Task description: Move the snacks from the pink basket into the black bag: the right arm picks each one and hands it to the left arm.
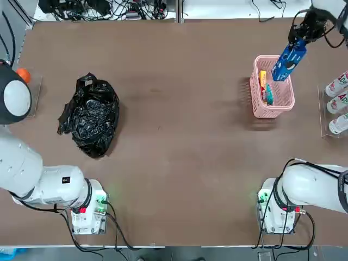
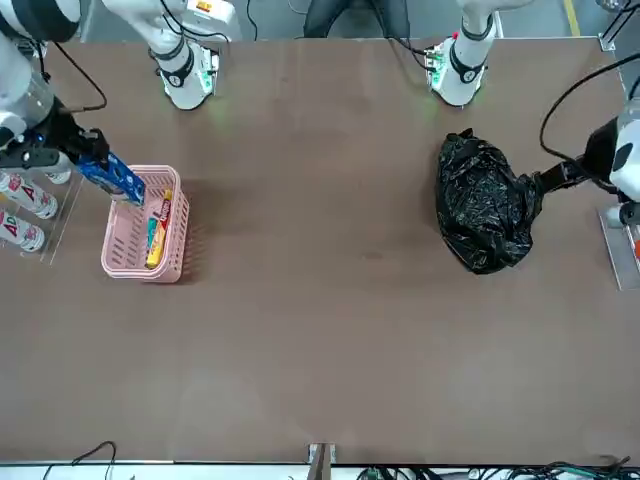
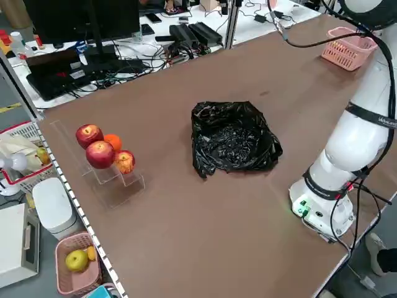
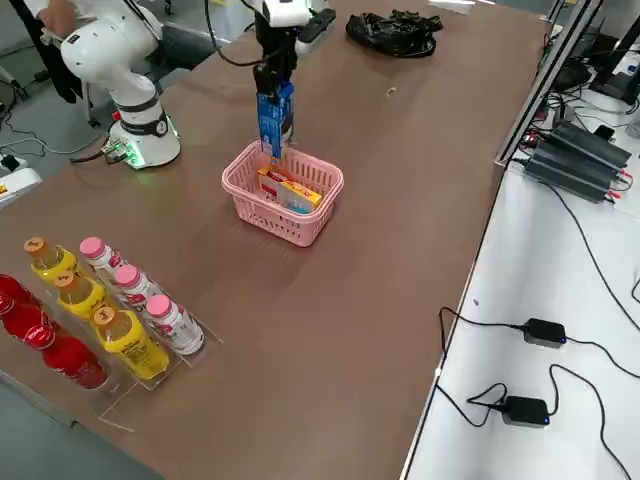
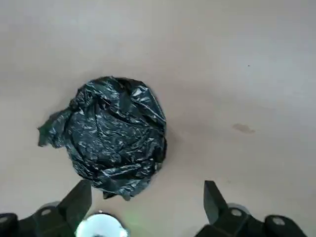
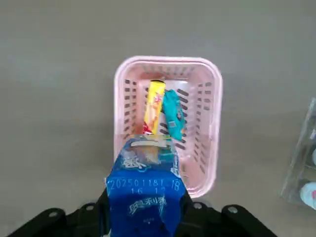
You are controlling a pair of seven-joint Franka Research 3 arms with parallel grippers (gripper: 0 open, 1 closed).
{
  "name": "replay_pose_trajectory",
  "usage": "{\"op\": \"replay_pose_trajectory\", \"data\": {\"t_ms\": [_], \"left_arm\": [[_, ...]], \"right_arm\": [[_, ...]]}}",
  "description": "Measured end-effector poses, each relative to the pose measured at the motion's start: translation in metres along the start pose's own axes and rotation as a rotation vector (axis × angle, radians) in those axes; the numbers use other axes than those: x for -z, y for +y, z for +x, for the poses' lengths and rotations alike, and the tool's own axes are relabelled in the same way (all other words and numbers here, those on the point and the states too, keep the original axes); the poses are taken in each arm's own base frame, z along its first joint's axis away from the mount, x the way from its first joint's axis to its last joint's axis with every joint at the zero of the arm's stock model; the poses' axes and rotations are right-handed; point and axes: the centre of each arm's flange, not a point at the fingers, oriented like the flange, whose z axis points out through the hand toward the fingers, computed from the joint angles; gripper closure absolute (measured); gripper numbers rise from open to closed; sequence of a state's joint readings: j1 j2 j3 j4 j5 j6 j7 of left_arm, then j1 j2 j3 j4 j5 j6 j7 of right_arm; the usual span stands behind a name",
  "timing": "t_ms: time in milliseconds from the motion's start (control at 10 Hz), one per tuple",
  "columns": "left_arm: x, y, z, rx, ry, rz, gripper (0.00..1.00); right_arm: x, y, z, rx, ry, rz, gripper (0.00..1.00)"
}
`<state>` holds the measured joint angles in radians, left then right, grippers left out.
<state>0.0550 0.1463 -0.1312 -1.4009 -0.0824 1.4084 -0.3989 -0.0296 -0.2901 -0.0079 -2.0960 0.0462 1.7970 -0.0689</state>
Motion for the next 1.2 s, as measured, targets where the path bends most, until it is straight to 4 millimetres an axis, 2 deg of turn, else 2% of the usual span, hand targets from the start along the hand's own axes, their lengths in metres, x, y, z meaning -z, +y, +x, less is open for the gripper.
{"op": "replay_pose_trajectory", "data": {"t_ms": [300, 400, 700, 800, 1000, 1200], "left_arm": [[-0.011, 0.023, -0.004, 0.25, -0.058, -0.053, 0.0], [-0.011, 0.024, -0.005, 0.304, -0.067, -0.062, 0.0], [-0.01, 0.033, -0.008, 0.341, -0.076, -0.08, 0.0], [-0.01, 0.036, -0.009, 0.373, -0.084, -0.09, 0.0], [-0.009, 0.039, -0.011, 0.458, -0.088, -0.092, 0.0], [-0.009, 0.04, -0.011, 0.488, -0.09, -0.093, 0.0]], "right_arm": [[0.002, -0.021, 0.008, -0.034, -0.001, 0.191, 0.49], [-0.001, -0.041, 0.013, -0.049, -0.016, 0.264, 0.49], [-0.006, -0.122, 0.027, -0.107, -0.076, 0.433, 0.49], [-0.009, -0.136, 0.035, -0.117, -0.085, 0.484, 0.49], [-0.019, -0.152, 0.051, -0.146, -0.089, 0.575, 0.49], [-0.024, -0.175, 0.059, -0.172, -0.082, 0.628, 0.49]]}}
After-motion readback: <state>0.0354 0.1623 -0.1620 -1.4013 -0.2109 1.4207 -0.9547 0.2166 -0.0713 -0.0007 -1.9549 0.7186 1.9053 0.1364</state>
